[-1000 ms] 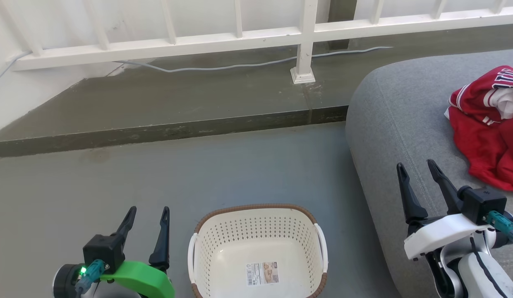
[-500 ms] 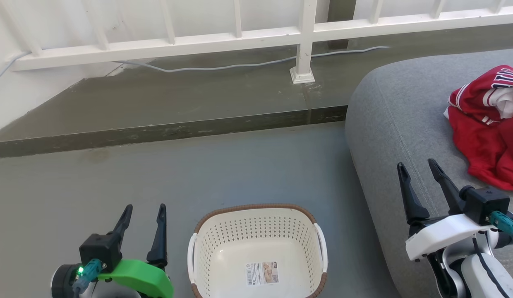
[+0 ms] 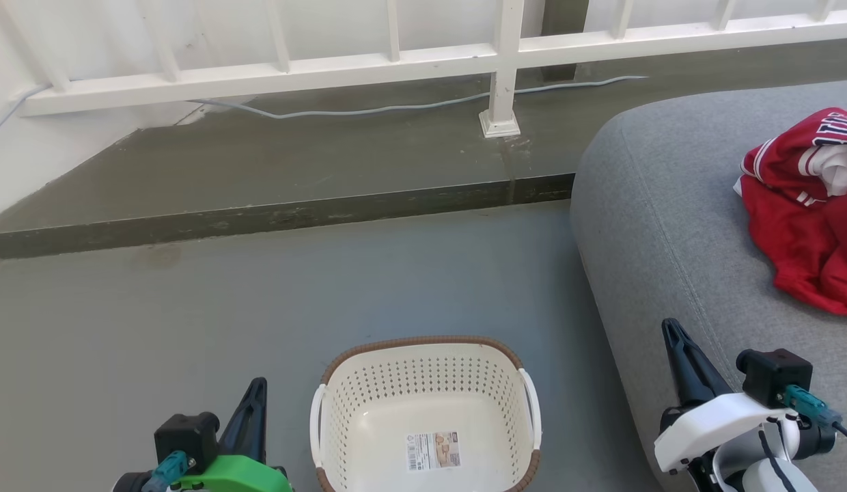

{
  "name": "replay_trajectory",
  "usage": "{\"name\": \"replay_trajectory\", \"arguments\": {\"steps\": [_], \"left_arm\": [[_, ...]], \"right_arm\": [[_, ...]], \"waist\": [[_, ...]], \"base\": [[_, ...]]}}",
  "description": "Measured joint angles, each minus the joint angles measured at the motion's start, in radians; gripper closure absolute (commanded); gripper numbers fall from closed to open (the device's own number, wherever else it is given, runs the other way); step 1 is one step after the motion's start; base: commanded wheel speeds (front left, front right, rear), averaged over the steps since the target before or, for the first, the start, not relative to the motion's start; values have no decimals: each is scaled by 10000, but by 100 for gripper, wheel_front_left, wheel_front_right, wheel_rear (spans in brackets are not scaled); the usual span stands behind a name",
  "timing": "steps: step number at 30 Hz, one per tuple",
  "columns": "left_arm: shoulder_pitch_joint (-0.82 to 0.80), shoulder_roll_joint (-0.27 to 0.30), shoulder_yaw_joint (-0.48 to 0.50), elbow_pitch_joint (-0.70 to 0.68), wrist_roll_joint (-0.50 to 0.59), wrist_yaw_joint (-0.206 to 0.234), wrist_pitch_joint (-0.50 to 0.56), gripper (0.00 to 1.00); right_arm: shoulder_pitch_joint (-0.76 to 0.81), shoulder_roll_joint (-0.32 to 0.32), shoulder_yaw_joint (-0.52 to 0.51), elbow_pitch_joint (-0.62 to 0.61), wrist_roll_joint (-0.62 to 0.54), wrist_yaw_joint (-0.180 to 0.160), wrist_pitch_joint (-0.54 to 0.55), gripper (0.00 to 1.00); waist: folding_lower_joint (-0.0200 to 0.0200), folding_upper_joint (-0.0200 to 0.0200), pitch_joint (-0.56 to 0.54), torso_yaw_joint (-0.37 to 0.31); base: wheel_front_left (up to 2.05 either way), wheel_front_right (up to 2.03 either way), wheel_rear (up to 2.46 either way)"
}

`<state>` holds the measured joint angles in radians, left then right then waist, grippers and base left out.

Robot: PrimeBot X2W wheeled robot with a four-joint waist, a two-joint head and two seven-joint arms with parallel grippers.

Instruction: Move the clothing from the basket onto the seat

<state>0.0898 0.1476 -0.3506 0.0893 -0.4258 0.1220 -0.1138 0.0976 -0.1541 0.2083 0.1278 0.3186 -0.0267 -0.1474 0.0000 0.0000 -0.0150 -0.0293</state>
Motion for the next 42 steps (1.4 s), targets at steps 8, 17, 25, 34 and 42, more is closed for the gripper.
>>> {"name": "replay_trajectory", "arguments": {"steps": [8,17,25,34,42], "left_arm": [[20,-54,211,-36,-857,-98,0,100],[20,-98,570,-35,-2006,-249,167,100],[18,-104,855,-6,-3085,-395,272,100],[2,-111,1168,100,-4197,-608,481,100],[-46,-157,1465,311,-5265,-830,606,100]], "right_arm": [[-1,59,-98,-6,924,90,36,100],[-28,215,-407,4,2251,180,263,100],[-77,265,-665,86,3269,284,441,100],[-180,286,-920,211,4462,433,656,100],[-317,328,-1168,376,5660,527,882,100]], "waist": [[0,0,19,20],[0,0,42,47],[0,0,60,70],[0,0,77,96],[0,0,93,122]], "base": [[0,0,0],[0,0,0],[0,0,0],[0,0,0],[0,0,0]]}}
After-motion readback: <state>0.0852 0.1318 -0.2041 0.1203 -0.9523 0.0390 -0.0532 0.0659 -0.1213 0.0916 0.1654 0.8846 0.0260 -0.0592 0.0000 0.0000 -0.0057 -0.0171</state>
